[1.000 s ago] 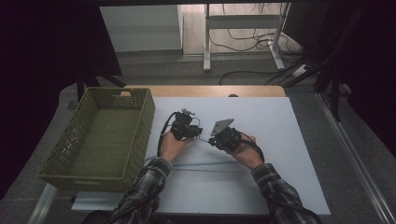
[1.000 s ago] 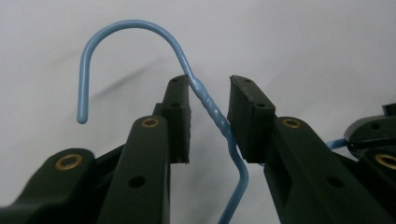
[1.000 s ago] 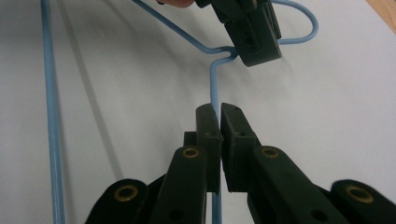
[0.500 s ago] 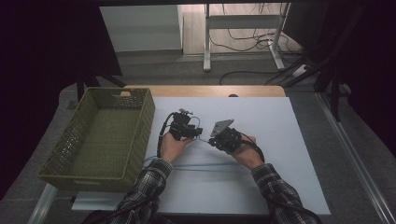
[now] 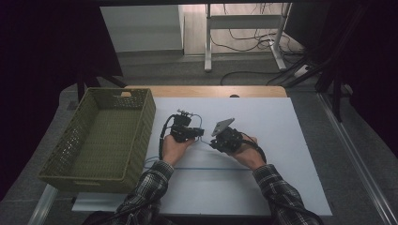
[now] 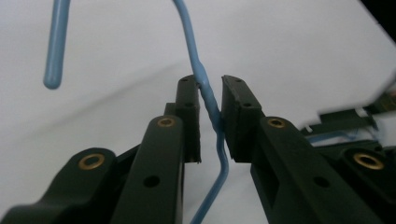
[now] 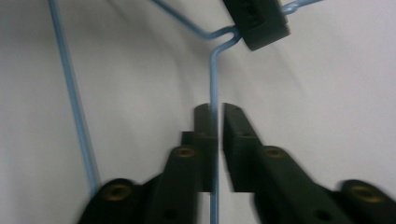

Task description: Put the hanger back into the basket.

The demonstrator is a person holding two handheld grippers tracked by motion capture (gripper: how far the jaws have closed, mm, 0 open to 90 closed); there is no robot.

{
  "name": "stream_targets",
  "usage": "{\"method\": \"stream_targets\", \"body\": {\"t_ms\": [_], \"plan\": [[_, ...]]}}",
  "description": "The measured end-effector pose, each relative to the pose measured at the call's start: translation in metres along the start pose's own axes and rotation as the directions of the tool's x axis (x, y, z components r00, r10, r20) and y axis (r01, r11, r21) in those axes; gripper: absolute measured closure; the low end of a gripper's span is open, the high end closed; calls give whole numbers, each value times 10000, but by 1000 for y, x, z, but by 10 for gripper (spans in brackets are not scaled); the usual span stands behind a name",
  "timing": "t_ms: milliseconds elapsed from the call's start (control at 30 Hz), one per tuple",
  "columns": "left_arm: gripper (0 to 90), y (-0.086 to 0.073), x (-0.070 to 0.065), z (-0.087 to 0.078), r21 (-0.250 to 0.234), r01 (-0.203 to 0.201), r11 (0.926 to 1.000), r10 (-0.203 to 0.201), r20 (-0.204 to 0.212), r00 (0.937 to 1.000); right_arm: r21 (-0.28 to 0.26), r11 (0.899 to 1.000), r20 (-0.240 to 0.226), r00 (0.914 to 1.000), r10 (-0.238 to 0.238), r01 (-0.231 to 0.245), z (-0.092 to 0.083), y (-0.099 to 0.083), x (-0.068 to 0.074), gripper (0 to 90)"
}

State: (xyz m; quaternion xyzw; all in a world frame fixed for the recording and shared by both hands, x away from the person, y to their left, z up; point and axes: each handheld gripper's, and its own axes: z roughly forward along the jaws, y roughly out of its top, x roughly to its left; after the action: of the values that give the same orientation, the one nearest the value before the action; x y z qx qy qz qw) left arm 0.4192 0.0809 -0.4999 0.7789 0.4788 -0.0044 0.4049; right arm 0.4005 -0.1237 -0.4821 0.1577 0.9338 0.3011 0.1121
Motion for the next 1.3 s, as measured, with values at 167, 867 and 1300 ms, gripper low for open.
{"method": "stream_targets", "body": {"t_ms": [167, 867, 1300], "plan": [[789, -1, -8, -6, -195, -282, 9994, 281, -74, 9996, 330, 9948, -784, 9920, 986, -963, 2, 9, -7, 602], [294, -10, -45, -54, -727, -3000, 9512, 3012, 55, 9535, 170, 9969, -1157, 9902, 777, -763, -28, 4, -8, 863], [262, -25, -56, -92, 399, -4299, 9020, 4242, 1041, 8996, -299, 9994, -1281, 9915, -218, 181, -68, 7, 16, 863]]}}
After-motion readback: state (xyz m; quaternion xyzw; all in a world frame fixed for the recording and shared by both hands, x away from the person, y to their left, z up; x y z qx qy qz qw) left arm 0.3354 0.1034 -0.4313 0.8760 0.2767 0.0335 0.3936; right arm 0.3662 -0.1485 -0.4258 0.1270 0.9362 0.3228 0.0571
